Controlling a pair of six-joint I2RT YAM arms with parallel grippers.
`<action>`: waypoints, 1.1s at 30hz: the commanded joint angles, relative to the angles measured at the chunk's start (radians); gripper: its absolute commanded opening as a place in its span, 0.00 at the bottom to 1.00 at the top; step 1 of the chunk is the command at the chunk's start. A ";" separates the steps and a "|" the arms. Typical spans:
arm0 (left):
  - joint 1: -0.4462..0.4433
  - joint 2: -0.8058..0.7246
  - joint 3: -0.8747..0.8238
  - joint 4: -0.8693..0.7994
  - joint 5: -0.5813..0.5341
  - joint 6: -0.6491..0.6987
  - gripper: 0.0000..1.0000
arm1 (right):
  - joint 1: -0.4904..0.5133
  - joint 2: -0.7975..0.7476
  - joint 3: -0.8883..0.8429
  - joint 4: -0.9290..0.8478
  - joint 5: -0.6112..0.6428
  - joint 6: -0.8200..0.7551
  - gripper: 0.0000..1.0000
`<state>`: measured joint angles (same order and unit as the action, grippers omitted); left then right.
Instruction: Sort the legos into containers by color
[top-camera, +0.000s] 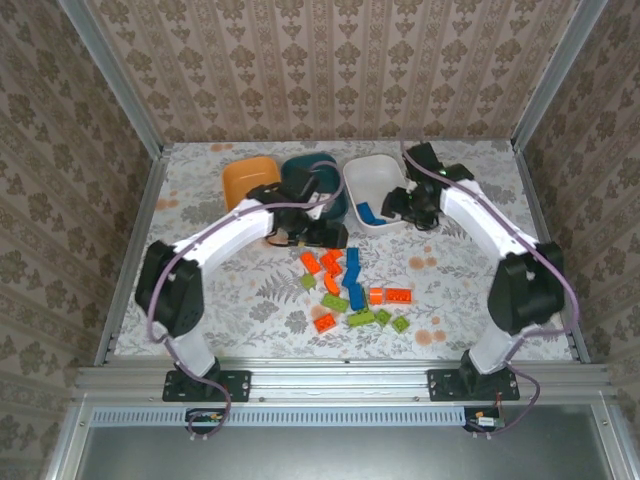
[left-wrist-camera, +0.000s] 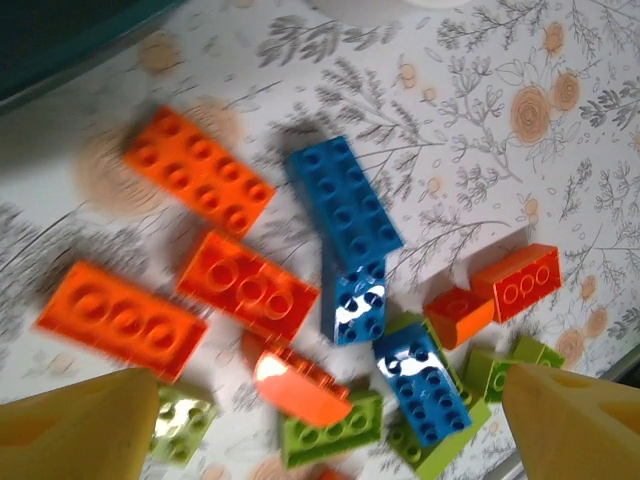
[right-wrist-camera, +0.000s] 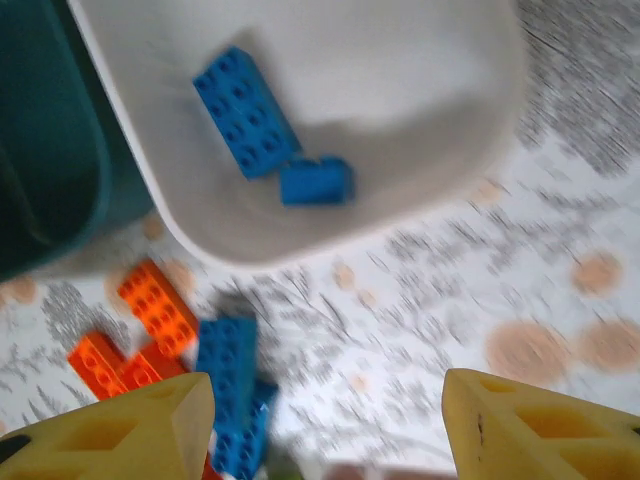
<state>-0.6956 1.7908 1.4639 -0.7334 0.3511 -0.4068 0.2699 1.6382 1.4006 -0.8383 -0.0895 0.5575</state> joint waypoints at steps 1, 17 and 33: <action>-0.042 0.116 0.135 -0.132 0.001 0.056 0.87 | -0.004 -0.085 -0.144 -0.037 0.003 0.022 0.63; -0.108 0.439 0.463 -0.330 -0.027 0.056 0.66 | -0.030 -0.231 -0.348 -0.005 -0.024 0.052 0.63; -0.134 0.557 0.577 -0.440 -0.102 0.078 0.53 | -0.040 -0.237 -0.361 0.017 -0.051 0.058 0.63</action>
<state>-0.8234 2.3299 1.9995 -1.1168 0.2810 -0.3508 0.2337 1.4273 1.0515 -0.8249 -0.1188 0.6033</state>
